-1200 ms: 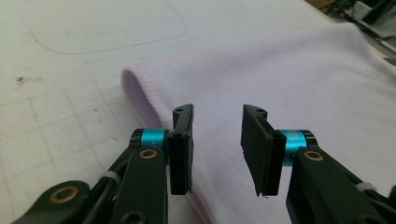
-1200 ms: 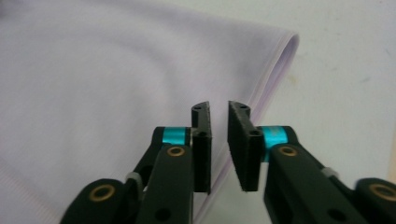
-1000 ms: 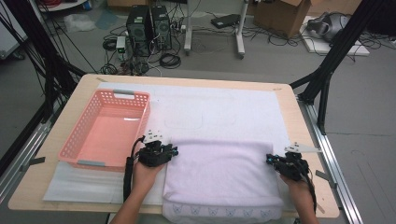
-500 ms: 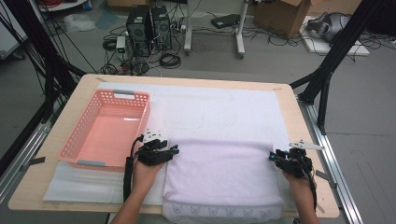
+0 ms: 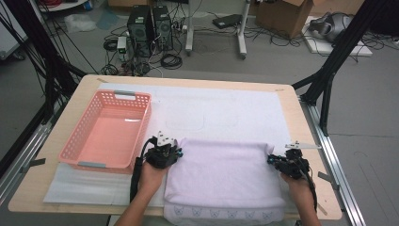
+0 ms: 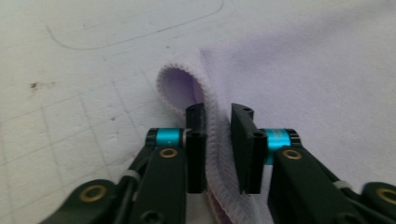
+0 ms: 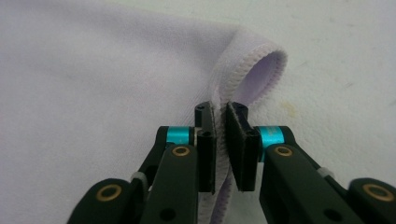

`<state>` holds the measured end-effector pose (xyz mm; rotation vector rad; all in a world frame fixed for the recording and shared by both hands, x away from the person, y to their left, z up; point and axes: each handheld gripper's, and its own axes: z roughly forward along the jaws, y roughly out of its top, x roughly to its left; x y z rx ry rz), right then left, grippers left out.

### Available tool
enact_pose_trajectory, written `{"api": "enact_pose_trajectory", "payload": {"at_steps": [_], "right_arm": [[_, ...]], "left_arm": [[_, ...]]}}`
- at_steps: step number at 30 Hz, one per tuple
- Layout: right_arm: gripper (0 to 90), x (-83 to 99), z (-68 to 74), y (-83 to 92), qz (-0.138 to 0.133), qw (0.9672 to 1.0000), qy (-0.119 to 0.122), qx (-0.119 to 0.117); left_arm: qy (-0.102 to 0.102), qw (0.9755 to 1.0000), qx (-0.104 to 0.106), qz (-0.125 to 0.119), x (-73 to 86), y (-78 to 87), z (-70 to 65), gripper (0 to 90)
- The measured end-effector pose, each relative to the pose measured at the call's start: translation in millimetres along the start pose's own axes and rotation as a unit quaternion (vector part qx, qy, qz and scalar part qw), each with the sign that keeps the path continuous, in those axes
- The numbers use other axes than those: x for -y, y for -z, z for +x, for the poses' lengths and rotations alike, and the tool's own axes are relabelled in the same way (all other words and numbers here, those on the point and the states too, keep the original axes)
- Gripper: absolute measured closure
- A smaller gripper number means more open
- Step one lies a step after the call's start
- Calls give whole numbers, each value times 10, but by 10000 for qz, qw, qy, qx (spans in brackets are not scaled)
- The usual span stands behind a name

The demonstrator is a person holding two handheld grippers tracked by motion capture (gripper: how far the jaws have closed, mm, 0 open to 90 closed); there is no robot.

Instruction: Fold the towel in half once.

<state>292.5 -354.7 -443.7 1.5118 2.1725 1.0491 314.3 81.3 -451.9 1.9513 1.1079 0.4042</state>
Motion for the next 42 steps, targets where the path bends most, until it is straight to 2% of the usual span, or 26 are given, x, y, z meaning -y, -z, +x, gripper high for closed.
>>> {"api": "enact_pose_trajectory", "payload": {"at_steps": [1,2,3,4,6,8,10,14,15,17,21,24,26,27,30,32,35,37,39,42], "right_arm": [[833,0,0,0,0,10000,0,0],[844,4,-27,2,2,9999,-118,-103],[844,4,-27,2,2,9999,-118,-103],[850,14,-26,5,-47,9999,-64,-98],[853,4,-22,9,-85,9999,15,-68],[855,-32,-39,24,-137,9999,39,-21],[856,-107,-69,51,-230,9997,15,-27],[857,-307,-116,88,-527,9986,88,61],[856,-343,-130,84,-548,9984,76,81],[857,-432,-173,56,-610,9980,122,111],[856,-574,-238,-24,-662,9975,183,184],[856,-726,-324,-139,-725,9967,238,283],[856,-800,-368,-206,-696,9968,238,309],[856,-837,-395,-241,-705,9967,240,321],[855,-948,-454,-340,-782,9962,238,295],[855,-1030,-469,-405,-766,9962,264,331],[855,-1119,-505,-494,-852,9953,236,382],[854,-1162,-521,-542,-926,9947,189,411],[854,-1192,-523,-576,-950,9942,180,482],[854,-1245,-521,-637,-991,9935,212,522]], "left_arm": [[0,10000,0,0,0,0,0,798],[193,9998,86,3,0,0,21,807],[193,9998,86,3,0,0,21,813],[440,9989,155,-3,-13,3,50,824],[336,9992,108,-192,-42,15,17,831],[378,9985,132,-362,-127,25,17,832],[372,9985,94,-382,-237,19,55,832],[462,9972,-32,-591,-463,10,155,832],[462,9972,-32,-591,-463,10,155,832],[401,9965,-145,-720,-614,-39,229,831],[443,9963,-195,-713,-707,-117,298,831],[474,9961,-262,-694,-770,-272,386,831],[568,9951,-256,-771,-803,-340,447,831],[641,9938,-279,-867,-807,-366,481,831],[713,9941,-304,-761,-865,-442,575,830],[692,9936,-313,-831,-918,-477,617,829],[743,9936,-308,-796,-979,-507,681,827],[771,9929,-355,-831,-1013,-535,711,827],[799,9907,-441,-1011,-1022,-568,745,827],[914,9892,-476,-1040,-994,-607,802,827]]}}
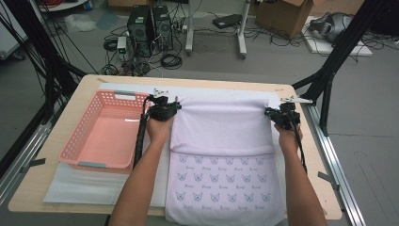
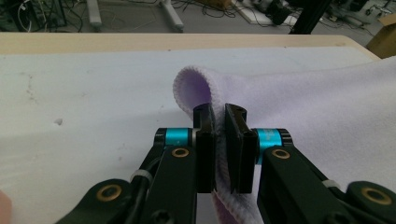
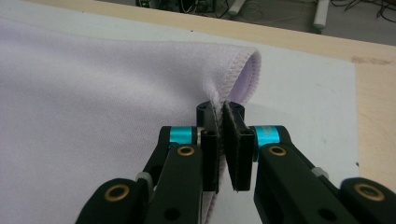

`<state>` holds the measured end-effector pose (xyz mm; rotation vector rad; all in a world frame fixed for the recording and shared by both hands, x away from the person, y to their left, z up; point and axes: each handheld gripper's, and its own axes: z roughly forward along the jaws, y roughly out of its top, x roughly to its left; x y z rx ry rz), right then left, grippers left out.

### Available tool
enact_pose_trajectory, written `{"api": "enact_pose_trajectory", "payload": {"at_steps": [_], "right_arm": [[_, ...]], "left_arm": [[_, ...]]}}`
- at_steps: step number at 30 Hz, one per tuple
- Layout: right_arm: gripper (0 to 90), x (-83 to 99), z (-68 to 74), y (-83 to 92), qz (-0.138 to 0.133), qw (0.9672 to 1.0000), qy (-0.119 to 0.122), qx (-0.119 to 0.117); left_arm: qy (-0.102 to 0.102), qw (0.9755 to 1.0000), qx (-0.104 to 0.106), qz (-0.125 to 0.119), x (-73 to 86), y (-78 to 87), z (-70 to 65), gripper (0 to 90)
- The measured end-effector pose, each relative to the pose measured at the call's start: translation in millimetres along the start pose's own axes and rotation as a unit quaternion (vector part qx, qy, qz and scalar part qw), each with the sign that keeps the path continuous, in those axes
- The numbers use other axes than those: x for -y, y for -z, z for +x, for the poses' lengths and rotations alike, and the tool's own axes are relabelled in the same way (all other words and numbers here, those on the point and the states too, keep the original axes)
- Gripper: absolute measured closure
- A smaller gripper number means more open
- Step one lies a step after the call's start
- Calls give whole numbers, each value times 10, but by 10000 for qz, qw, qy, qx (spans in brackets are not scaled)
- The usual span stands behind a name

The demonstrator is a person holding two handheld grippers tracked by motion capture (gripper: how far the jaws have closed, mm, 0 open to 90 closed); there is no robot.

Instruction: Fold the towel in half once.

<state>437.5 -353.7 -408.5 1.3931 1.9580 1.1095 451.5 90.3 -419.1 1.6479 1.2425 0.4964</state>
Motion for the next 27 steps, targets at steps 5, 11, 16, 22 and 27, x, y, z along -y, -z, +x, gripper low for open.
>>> {"api": "enact_pose_trajectory", "payload": {"at_steps": [5,11,16,22,27], "right_arm": [[839,-72,29,-84,-109,9999,-71,58],[630,-40,50,-111,149,9992,-356,47],[613,-21,59,-12,313,9988,-361,-108],[595,20,97,174,408,9984,-322,-209],[575,154,124,317,703,9967,-262,-307]], "left_arm": [[-196,9998,-31,-5,43,-24,-3,800],[-32,9999,136,73,52,6,-50,634],[-239,9992,261,-198,87,96,-182,611],[-290,9985,436,-153,228,251,-248,599],[-311,9981,512,142,367,375,-284,565]]}}
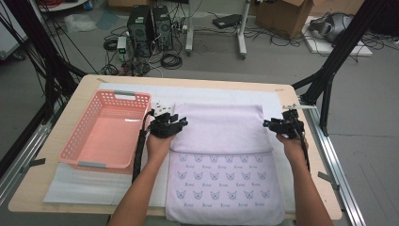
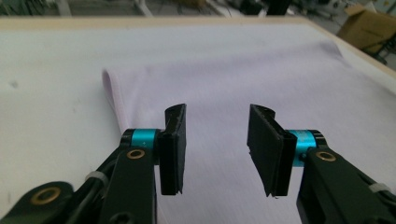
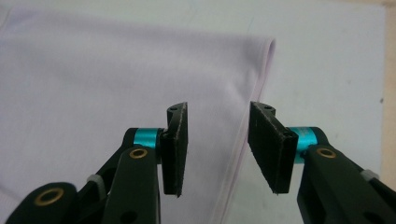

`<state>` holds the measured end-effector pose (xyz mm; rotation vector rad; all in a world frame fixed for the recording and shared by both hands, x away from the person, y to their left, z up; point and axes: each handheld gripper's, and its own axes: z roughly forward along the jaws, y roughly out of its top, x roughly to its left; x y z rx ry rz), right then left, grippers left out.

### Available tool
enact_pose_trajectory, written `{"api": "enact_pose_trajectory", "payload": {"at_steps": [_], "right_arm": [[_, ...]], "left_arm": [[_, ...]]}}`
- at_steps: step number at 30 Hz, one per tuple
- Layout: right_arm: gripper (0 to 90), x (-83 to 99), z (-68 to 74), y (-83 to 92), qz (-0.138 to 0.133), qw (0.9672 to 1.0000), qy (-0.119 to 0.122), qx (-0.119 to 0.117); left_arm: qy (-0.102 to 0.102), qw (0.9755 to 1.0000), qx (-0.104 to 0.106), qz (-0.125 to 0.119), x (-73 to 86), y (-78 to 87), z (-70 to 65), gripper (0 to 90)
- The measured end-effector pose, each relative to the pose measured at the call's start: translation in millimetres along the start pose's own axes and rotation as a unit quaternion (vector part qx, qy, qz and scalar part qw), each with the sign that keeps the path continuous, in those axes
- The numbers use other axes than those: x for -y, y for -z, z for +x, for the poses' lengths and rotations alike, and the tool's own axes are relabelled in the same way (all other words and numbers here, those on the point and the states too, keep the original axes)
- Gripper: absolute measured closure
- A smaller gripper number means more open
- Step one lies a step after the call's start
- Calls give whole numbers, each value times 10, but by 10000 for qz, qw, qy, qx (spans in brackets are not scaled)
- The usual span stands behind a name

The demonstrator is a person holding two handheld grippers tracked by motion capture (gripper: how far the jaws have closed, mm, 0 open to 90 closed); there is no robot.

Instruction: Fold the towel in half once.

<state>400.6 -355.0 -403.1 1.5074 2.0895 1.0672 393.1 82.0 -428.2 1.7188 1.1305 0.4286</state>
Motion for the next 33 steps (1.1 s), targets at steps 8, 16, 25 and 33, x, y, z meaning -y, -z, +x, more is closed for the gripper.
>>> {"api": "enact_pose_trajectory", "payload": {"at_steps": [8,16,25,33], "right_arm": [[618,234,50,143,385,9987,104,-313],[667,497,208,204,553,9952,359,-726],[673,756,210,332,361,9963,350,-694],[876,857,264,393,313,9963,590,-544]], "left_arm": [[-132,9997,141,163,242,201,-111,549],[-223,9984,336,401,397,388,-220,555],[-512,9965,423,499,574,525,-238,548],[-816,9945,392,528,604,576,-304,864]]}}
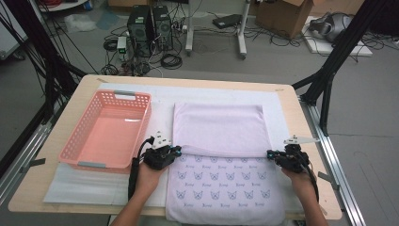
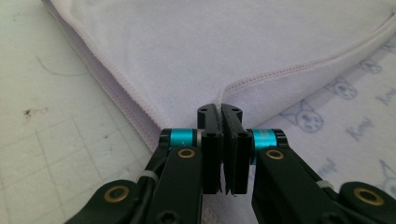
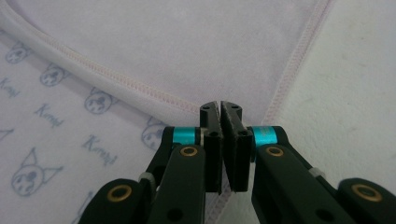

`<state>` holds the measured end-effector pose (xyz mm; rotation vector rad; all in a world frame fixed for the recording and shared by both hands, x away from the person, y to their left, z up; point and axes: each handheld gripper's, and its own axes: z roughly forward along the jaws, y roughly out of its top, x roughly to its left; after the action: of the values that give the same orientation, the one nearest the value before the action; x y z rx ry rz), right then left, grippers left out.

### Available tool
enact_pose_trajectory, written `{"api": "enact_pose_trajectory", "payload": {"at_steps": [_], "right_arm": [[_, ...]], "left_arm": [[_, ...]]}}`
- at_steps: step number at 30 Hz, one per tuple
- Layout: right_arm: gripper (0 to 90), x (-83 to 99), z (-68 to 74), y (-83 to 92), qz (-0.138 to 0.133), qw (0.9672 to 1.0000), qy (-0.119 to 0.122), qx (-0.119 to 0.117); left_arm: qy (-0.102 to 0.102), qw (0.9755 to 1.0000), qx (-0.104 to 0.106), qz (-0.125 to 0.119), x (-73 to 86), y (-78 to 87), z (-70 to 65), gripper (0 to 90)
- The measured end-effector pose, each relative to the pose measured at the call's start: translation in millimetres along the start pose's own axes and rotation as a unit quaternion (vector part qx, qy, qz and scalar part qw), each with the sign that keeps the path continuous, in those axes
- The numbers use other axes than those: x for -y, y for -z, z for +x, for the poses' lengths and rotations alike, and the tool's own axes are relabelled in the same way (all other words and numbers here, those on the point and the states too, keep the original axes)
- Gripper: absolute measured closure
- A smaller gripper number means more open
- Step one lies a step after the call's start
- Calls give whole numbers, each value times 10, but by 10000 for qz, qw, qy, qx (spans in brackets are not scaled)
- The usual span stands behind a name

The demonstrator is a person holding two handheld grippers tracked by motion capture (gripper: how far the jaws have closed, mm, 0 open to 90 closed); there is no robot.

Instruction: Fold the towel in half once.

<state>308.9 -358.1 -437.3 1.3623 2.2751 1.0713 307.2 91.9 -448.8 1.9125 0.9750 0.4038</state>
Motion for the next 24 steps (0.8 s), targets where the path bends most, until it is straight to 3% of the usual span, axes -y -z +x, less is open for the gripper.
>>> {"api": "enact_pose_trajectory", "payload": {"at_steps": [2,7,8,9,11,14,18,19,22,23,24], "right_arm": [[896,36,20,40,-53,10000,72,6],[891,190,77,133,-163,9996,221,85],[823,215,85,156,-314,9991,237,132],[722,231,81,192,-531,9983,145,202],[609,213,51,223,-707,9973,-103,192],[552,120,-3,206,-726,9965,-345,236],[533,-31,-50,55,-484,9978,-387,223],[540,-49,-56,19,-401,9984,-337,212],[718,-50,-28,-89,27,9999,-102,99],[801,-32,-6,-86,4,9999,-30,120],[831,-19,2,-75,-42,9999,6,96]], "left_arm": [[5,9999,13,-101,40,70,-1,864],[-206,9993,113,-297,109,195,-38,863],[-207,9992,126,-319,109,200,-49,859],[-220,9992,112,-317,108,200,-53,852],[-176,9992,110,-332,109,192,-52,848],[-100,9992,110,-363,117,192,-44,847],[20,9993,132,-347,122,197,-27,841],[20,9993,132,-347,122,197,-27,841],[108,9994,151,-291,125,200,-15,849],[123,9994,155,-293,126,201,-17,857],[115,9993,143,-311,128,204,-20,861]]}}
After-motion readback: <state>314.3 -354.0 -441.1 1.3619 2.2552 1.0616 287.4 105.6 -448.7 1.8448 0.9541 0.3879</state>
